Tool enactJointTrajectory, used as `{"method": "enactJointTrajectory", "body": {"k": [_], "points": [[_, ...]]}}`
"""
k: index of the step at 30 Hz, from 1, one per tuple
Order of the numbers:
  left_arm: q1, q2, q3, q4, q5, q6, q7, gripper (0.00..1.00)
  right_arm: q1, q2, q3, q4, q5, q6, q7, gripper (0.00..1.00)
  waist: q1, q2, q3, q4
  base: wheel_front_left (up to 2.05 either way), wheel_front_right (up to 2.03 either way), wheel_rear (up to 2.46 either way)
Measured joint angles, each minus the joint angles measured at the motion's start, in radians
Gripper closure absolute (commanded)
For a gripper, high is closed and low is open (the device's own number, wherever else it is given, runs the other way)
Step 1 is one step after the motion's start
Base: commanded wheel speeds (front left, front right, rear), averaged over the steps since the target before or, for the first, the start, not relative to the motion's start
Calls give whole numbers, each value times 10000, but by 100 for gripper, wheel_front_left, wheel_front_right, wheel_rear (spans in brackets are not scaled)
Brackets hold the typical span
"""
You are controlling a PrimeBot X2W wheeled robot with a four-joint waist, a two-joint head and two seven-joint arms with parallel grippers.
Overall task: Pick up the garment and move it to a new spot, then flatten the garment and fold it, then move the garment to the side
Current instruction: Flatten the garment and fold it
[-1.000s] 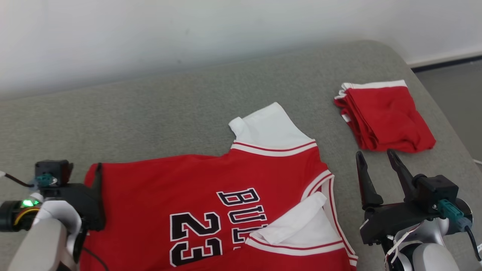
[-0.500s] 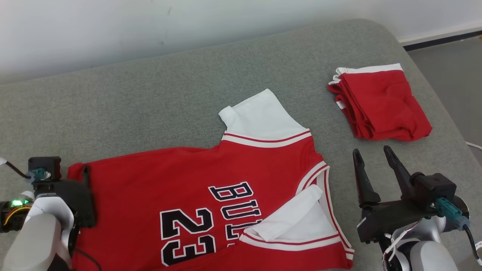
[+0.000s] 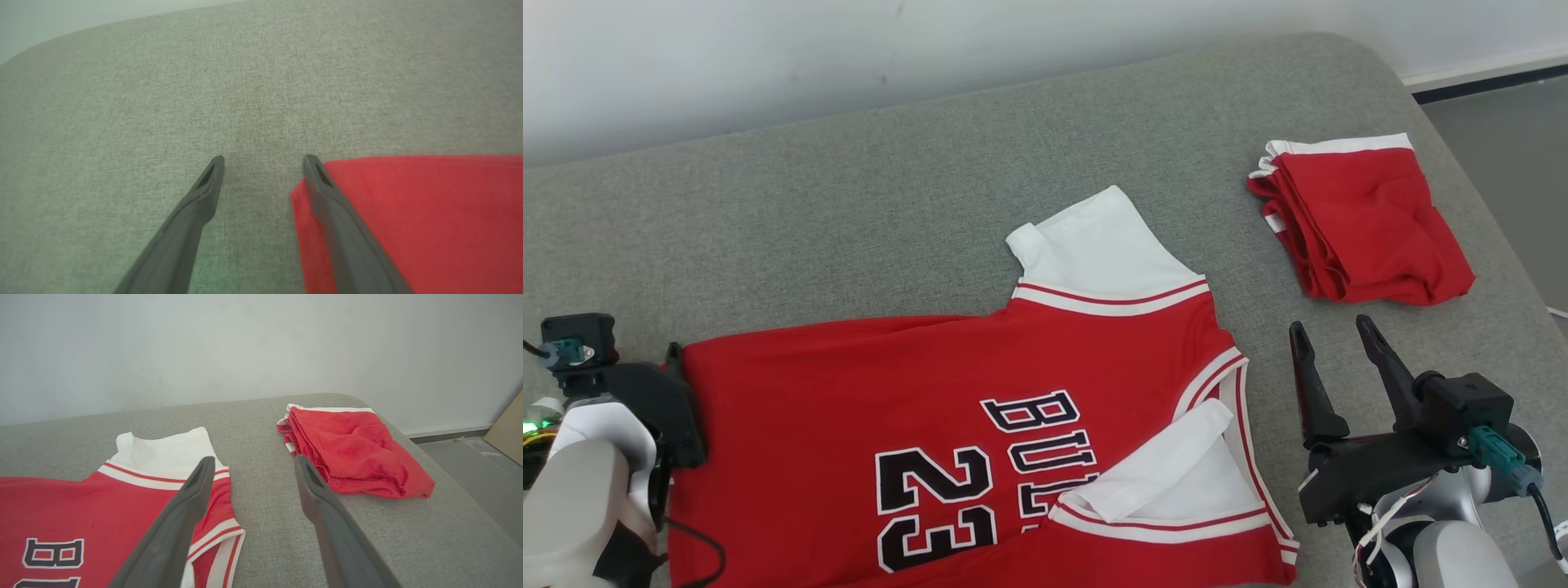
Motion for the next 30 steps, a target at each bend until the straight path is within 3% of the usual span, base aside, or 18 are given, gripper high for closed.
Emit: {"method": "enactJointTrajectory", "body": {"k": [4,8,11,17,28,29,30], "points": [[-4,-71,-25,-33,-46,17,-117,0,0,0,6,19,33,0,0,0,0,0,1,51,0,0,0],[-56,-4,-117,-242,105,368,-437,0,-2,0,0,58,38,0,0,0,0,0,-46,102,0,0,0],[-160,15,84,-500,-228,184,-454,0,12,0,-79,61,35,0,-2,0,0,0,-89,164,0,0,0],[-5,-242,52,-955,-520,-144,230,0,61,0,-107,98,-4,0,23,0,0,0,-174,293,0,0,0],[506,-194,-140,-1461,-552,286,1055,0,-5,-23,13,27,-100,0,150,0,0,-1,43,169,0,0,0],[517,-186,-174,-1515,-529,313,1122,18,-52,-67,90,23,-107,0,251,0,0,0,77,165,0,0,0],[514,-184,-194,-1567,-527,351,1214,53,-133,-117,192,40,-113,0,407,0,-1,-1,111,164,0,0,0]]}}
